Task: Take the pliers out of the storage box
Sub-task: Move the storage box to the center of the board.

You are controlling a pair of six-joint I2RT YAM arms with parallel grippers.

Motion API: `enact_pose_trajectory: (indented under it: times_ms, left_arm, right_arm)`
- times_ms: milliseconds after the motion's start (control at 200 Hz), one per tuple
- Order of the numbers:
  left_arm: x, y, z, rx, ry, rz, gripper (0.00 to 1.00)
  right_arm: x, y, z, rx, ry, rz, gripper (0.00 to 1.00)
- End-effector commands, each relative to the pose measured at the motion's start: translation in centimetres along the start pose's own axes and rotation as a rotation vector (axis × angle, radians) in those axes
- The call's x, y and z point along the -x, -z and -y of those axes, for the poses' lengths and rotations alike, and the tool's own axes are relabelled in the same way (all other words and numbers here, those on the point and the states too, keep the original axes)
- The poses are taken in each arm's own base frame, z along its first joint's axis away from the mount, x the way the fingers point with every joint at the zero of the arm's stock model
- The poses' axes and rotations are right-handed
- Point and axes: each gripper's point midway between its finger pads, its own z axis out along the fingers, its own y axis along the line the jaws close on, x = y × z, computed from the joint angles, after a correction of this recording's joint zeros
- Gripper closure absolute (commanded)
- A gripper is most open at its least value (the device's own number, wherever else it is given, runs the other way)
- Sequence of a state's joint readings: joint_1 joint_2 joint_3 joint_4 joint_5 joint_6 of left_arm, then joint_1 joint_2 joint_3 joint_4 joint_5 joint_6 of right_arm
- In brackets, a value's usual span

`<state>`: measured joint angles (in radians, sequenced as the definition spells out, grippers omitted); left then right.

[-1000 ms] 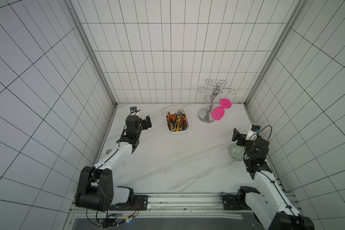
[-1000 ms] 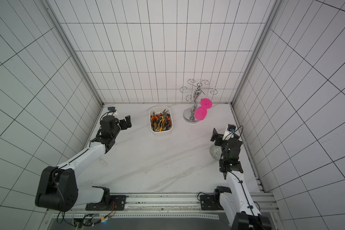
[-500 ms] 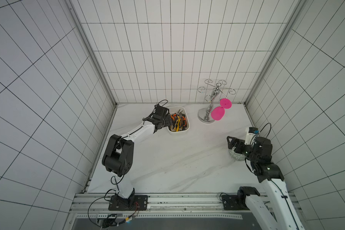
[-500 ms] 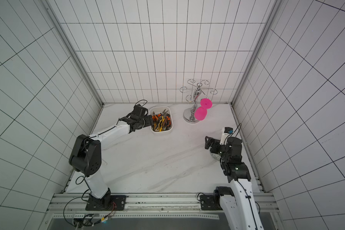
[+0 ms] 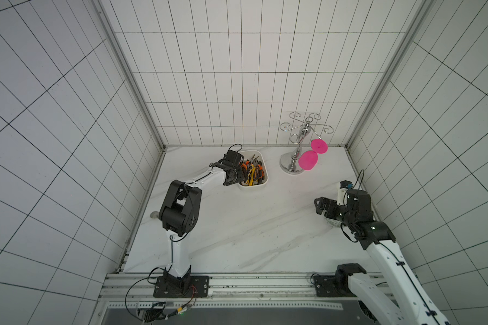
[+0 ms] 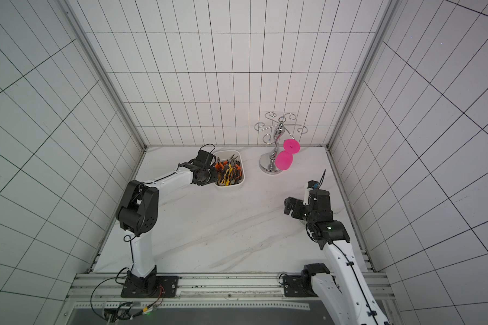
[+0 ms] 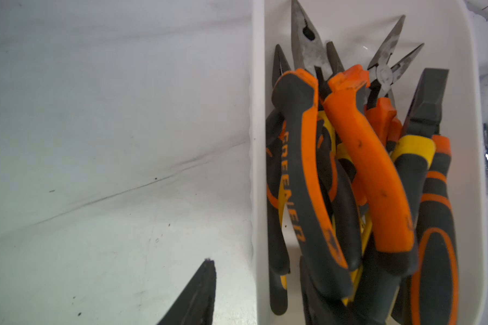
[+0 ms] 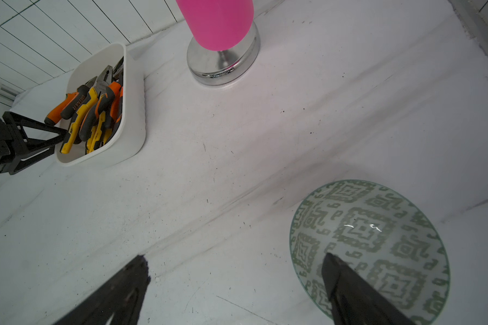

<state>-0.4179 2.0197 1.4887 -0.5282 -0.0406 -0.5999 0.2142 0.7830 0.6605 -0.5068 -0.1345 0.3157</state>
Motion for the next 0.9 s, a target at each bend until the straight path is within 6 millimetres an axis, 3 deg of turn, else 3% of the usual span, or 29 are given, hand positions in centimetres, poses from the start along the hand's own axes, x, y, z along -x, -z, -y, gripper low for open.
enact_pose_trajectory:
  times_ms: [0, 200, 495, 754, 894]
  left_arm:
    - [0.1, -1.0, -0.3, 0.023, -0.024, -0.012, 0.69]
    - [0.8, -1.4, -1.8, 0.093, -0.052, -0.017, 1.0]
    - [3.4, 1.2, -6.4, 0.126, -0.024, 0.011, 1.0]
    - [5.7, 1.3, -12.0, 0.154, 0.041, 0.01, 1.0]
    - [6.9, 1.2, -14.1, 0.154, 0.024, 0.012, 1.0]
  right_arm:
    - [3.0, 1.2, -1.3, 0.014, 0.024, 0.081, 0.02]
    - [3.7, 1.0, -2.3, 0.026, 0.068, 0.084, 0.01]
    - [4.9, 0.1, -5.0, 0.072, 0.124, 0.079, 0.02]
    - [5.3, -1.4, -8.6, 0.126, 0.192, 0.045, 0.01]
    - [5.3, -2.0, -10.5, 0.148, 0.241, 0.041, 0.02]
